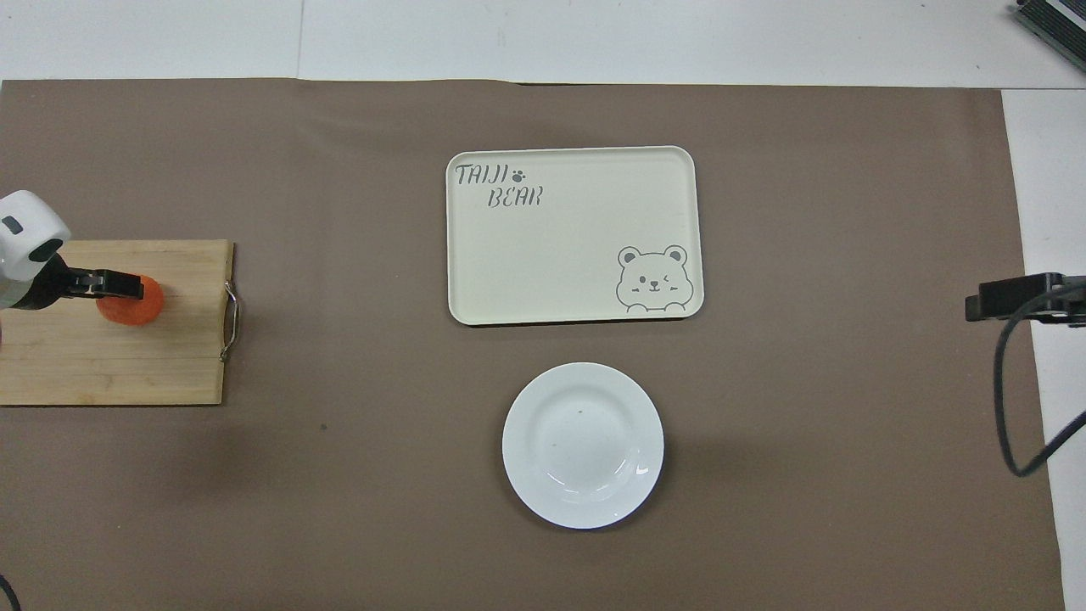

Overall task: Place orange and plate with both arms
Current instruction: 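Lower the left gripper onto the orange and close it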

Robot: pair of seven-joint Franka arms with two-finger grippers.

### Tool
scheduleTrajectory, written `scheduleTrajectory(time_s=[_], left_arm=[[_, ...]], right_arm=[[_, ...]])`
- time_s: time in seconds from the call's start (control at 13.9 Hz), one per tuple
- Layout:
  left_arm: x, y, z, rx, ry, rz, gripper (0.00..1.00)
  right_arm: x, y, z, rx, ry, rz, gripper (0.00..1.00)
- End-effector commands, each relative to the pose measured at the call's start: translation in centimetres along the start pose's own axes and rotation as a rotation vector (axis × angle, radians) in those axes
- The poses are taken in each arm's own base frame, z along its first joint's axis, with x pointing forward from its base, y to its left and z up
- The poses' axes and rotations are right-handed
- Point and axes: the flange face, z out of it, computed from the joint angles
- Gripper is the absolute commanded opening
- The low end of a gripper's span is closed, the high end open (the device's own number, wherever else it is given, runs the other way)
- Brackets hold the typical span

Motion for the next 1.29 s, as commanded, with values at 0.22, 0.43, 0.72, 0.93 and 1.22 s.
scheduleTrajectory(time_s=[0.22,0.43,0.72,0.93,1.22], left_arm=[[0.4,0.0,3.2,0.016,0.030,0.015,1.00],[0.5,-0.3,4.6,0.018,0.031,0.028,1.00],[1.4,-0.5,3.8,0.009,0.050,0.100,0.00],[2.1,0.1,2.2,0.008,0.057,0.104,0.00],[4.1,1.6,-2.0,-0.018,0.011,0.056,0.00]], right_arm=[[0.1,0.0,-0.2,-0.008,-0.002,0.016,1.00],[0.1,0.0,-0.2,-0.008,-0.002,0.016,1.00],[0.1,0.0,-0.2,-0.008,-0.002,0.016,1.00],[0.1,-0.1,-0.2,-0.008,-0.002,0.014,1.00],[0.1,0.0,-0.2,-0.008,-0.002,0.016,1.00]])
